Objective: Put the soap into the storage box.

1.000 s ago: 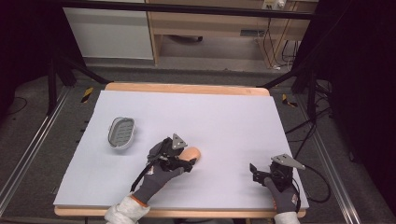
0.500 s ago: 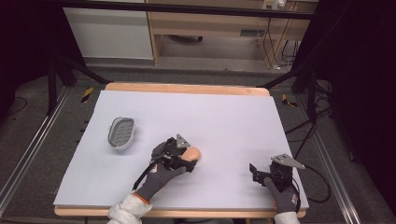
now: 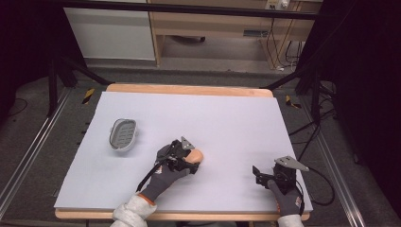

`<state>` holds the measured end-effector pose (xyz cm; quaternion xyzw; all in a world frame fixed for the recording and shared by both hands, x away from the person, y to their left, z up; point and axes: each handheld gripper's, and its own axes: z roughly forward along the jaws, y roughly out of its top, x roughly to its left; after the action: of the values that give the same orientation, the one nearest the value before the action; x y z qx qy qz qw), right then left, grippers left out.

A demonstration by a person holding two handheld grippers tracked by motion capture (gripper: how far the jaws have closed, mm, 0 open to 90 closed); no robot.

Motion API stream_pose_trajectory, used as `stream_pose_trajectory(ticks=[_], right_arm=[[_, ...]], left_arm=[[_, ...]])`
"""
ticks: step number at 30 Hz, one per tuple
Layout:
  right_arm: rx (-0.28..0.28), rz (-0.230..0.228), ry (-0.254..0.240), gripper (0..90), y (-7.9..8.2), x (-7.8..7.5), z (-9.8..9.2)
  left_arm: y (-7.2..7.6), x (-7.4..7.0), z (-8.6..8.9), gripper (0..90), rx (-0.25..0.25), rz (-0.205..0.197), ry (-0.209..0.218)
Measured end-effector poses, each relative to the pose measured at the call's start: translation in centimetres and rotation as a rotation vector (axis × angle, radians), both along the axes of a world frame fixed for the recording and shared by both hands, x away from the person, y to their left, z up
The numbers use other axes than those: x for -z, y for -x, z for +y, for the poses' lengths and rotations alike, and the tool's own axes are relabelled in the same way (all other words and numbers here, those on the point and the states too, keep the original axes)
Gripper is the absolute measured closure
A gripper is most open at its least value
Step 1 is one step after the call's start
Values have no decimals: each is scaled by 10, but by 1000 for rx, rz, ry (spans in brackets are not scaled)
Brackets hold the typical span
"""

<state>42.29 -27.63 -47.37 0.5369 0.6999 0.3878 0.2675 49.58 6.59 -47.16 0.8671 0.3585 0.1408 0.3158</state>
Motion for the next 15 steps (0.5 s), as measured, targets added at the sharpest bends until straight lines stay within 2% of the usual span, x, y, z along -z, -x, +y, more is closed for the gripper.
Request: stream_pose_trajectory(ticks=[15], right_arm=[[0, 4, -1, 41, 0, 0, 1]], left_arm=[[-1, 1, -3, 306, 3, 10, -13]])
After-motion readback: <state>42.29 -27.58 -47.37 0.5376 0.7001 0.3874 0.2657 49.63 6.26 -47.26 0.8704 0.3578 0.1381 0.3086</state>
